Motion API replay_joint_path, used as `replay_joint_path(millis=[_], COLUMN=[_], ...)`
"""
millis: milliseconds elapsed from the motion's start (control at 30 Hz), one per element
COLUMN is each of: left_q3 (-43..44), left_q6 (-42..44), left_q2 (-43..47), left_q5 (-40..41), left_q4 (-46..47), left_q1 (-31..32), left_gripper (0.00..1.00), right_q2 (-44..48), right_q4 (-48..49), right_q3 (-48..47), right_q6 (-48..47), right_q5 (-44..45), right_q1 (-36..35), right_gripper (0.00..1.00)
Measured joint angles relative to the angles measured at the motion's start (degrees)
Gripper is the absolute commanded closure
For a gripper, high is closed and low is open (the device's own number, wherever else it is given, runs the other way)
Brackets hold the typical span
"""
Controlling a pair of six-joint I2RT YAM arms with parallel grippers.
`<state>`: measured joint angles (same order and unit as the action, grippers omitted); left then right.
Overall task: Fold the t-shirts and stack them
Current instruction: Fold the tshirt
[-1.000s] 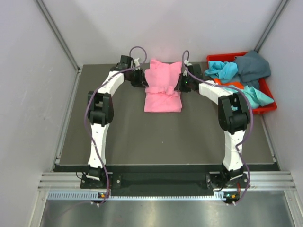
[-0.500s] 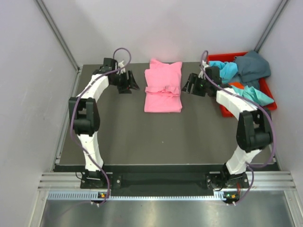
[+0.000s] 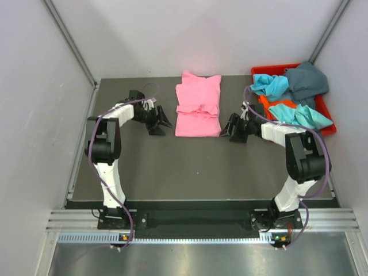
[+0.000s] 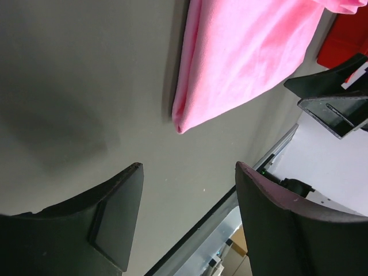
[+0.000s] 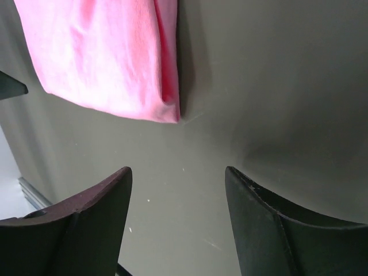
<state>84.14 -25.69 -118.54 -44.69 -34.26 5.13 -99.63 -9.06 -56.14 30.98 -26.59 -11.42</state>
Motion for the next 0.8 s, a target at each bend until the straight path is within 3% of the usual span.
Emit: replay_joint_path(millis=[800], left_q3=[3.76], left_q6=[-2.93], left_q2=[-7.65], left_q5=[-4.2], left_q4=[2.82], left_q1=[3.45], left_gripper=[0.34], right_q2=[-12.24], right_q4=[6.58], right_q3=[-9.55], right_q6=[5.18], right_q5=[-5.09], right_q1=[-0.2], right_gripper=[0.38])
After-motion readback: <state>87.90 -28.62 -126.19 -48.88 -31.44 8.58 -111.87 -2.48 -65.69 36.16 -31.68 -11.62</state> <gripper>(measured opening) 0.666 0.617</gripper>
